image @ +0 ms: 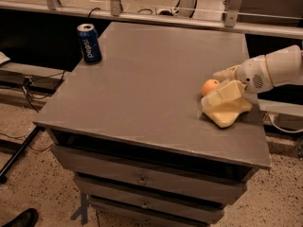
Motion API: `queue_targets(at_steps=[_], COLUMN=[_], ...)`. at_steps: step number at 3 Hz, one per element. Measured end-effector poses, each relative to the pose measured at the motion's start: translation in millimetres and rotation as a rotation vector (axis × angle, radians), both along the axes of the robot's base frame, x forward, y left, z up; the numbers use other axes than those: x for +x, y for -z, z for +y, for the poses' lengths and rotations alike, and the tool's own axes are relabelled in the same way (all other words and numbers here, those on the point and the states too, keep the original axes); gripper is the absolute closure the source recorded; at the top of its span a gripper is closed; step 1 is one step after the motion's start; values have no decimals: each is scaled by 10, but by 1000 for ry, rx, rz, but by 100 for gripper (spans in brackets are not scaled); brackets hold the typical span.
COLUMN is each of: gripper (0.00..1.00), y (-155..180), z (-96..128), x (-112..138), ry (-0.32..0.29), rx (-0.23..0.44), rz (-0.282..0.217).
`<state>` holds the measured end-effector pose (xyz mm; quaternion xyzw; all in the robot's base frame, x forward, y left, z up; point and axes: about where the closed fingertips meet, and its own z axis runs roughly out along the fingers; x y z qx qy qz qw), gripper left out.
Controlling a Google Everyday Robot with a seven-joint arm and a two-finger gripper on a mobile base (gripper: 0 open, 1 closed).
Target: Move orange near sponge
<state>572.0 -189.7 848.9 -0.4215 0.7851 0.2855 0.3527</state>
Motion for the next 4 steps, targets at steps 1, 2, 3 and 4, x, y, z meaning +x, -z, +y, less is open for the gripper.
queue_targets(at_steps=[1,2,3,4], gripper=[0,0,0,0], y=[1,-71,-297,-698], z=[-1,-92,-437,-1011], x=[-23,-40,-42,-58], ry=[2,12,43,92], rx=[5,26,73,71], rz=[1,-20,-98,-225])
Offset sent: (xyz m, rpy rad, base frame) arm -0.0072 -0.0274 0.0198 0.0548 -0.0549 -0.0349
